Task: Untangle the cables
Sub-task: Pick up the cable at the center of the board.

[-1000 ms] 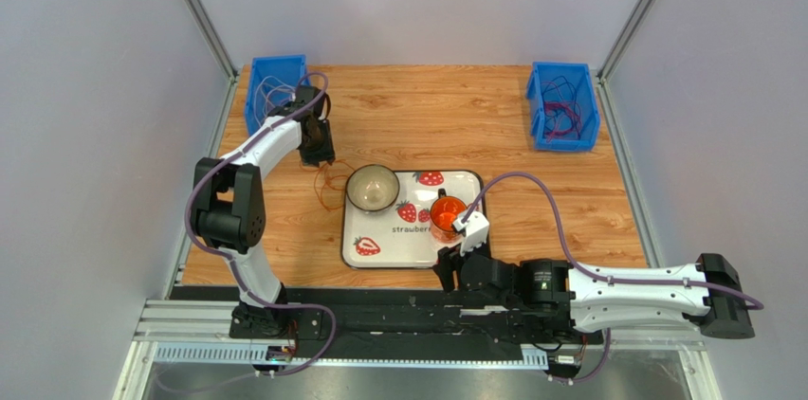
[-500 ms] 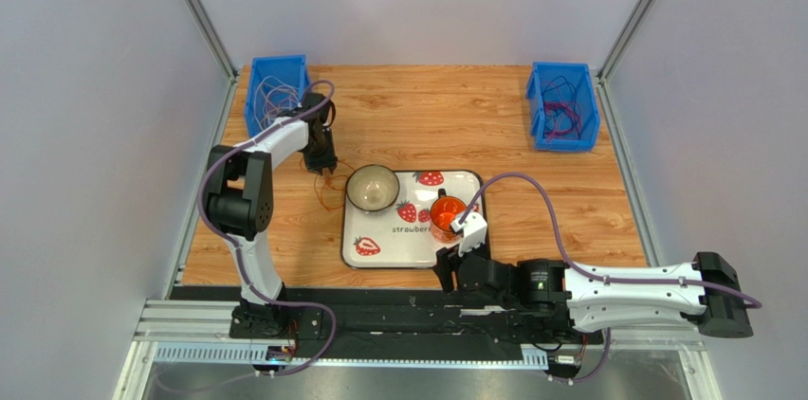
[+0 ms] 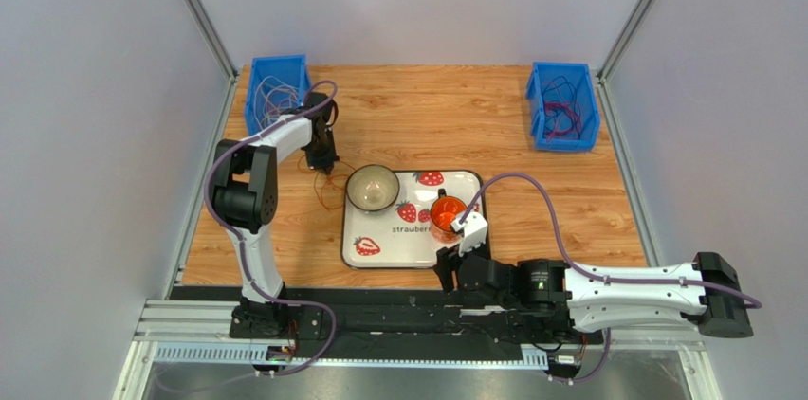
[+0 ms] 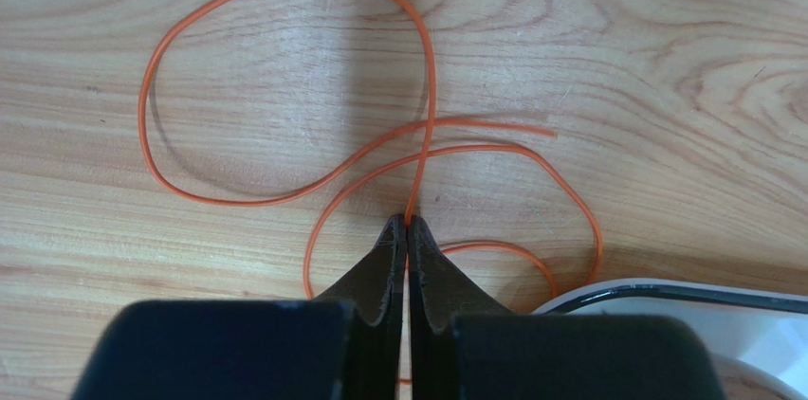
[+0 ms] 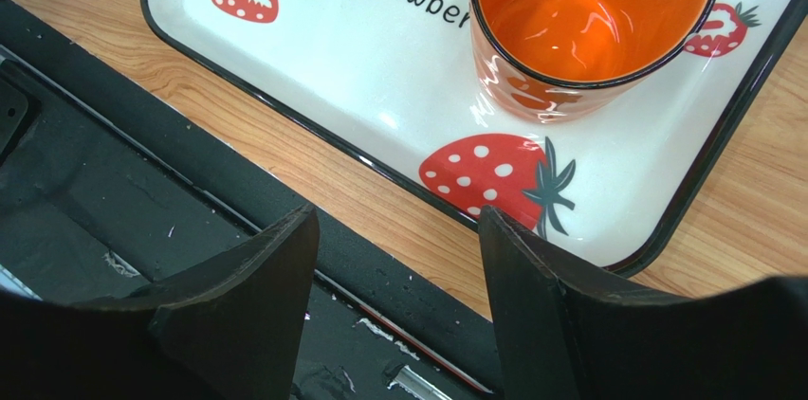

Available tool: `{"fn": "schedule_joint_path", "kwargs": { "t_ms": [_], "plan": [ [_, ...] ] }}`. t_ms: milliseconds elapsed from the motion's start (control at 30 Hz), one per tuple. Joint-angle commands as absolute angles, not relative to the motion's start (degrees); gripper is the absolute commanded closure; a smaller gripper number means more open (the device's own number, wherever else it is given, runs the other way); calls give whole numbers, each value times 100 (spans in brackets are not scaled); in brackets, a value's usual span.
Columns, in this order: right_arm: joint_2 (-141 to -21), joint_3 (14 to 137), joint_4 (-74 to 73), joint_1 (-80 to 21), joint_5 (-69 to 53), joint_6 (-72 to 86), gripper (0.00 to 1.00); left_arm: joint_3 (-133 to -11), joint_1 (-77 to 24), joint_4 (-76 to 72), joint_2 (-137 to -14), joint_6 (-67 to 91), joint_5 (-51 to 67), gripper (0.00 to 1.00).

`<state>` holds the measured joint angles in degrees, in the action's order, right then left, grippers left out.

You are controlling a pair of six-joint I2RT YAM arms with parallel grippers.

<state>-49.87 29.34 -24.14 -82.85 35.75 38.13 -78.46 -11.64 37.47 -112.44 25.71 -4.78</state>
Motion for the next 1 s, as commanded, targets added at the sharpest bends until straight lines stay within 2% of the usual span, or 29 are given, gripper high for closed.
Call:
{"fn": "schedule_joint_path", "kwargs": {
  "t_ms": [0,233,667,767,900,967],
  "plan": [
    [-4843,3006,-2434,-8323,3850,3885,33,-8147,-1187,3928,-11137,2566,-475,100],
    [-4693,2962,-2435,-8323,3867,3937,34,-8744,-1187,4639,-10205,2400,-492,100],
    [-4474,2953,-2470,-8314,3911,3929,34,-10880,-1187,6293,-9273,2118,-888,100],
    [-4447,2918,-2461,-8314,3929,3946,34,-10584,-1187,5838,-8922,1996,-879,100],
    [-4439,2927,-2478,-8314,3929,3937,34,-10934,-1178,6285,-8992,2039,-800,100],
    [-4430,2909,-2479,-8314,3929,3973,34,-10521,-1169,5821,-8816,1899,-852,100]
  ]
}}
